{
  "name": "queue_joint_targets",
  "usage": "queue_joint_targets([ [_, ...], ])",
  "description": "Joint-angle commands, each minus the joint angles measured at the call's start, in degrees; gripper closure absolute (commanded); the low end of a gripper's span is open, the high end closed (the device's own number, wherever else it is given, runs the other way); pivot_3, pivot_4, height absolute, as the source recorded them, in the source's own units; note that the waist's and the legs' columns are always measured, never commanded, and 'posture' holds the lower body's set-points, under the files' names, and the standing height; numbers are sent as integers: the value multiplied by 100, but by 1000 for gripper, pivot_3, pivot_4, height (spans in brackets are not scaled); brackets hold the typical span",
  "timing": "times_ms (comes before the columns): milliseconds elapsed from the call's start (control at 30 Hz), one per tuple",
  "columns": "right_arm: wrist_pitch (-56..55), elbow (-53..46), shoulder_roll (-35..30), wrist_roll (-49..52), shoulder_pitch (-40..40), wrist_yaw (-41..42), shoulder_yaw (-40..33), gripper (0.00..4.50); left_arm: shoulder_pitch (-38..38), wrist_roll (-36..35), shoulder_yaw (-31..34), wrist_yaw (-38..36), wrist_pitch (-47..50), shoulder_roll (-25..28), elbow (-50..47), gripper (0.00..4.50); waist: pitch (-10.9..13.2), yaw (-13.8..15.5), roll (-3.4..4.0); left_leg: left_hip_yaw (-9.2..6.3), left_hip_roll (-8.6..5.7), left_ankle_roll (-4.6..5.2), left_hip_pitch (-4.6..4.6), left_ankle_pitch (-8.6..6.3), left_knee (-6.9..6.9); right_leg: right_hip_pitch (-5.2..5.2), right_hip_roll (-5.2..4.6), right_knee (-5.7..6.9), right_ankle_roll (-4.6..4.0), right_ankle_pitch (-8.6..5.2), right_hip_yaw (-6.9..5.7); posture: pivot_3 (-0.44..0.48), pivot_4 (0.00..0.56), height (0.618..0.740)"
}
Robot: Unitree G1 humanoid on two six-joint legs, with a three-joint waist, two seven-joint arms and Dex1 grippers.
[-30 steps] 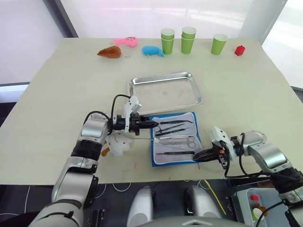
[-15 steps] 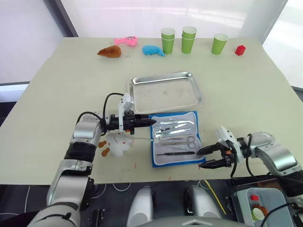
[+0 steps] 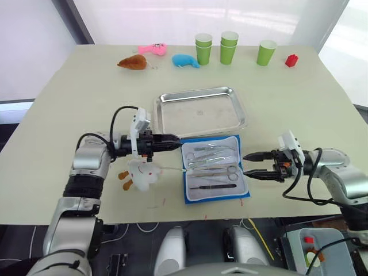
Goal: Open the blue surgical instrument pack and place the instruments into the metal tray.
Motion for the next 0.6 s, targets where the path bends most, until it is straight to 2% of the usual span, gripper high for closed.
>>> queue_joint_targets([
  [33, -394, 60, 71, -86, -127, -19, -71, 114, 64, -320, 323, -133, -174, 162, -453, 3044, 1, 3, 2, 0, 0, 0, 0, 0, 0, 0, 0, 0, 0, 0, 0, 0, 150, 740],
  [67, -508, 116, 103, -126, -151, -1, -49, 114, 91, -374, 357, -159, -191, 194, -539, 3044, 2, 7, 2, 0, 0, 0, -1, 0, 0, 0, -1, -1, 0, 0, 0, 0, 150, 740],
  [200, -1041, 461, 260, -266, -269, 169, 51, 0, 302, -504, 475, -420, -365, 499, -1017, 2069, 5, 1, 3, 1, 0, 0, -1, 0, 0, -1, -1, -1, 0, 0, 0, 0, 150, 740],
  [367, -1636, 1026, 480, -438, -552, 379, 124, 0, 618, -557, 471, -665, -682, 803, -1499, 162, 19, -4, 20, 3, 1, 0, 0, 0, -1, -1, -1, -1, 0, 0, 2, 0, 150, 740],
  [467, -1918, 1383, 595, -564, -727, 484, 200, 0, 813, -384, 371, -773, -1052, 948, -1582, 45, 22, -4, 26, 4, 1, 0, 0, 0, -1, -2, 0, -1, 0, 0, 2, 0, 150, 740],
  [600, -2303, 1852, 808, -767, -913, 503, 317, 0, 939, -546, 414, -794, -1153, 954, -1709, 45, 29, 4, 34, 5, 1, 0, 1, 0, -1, -2, 0, -1, -1, 0, 3, 0, 150, 740],
])
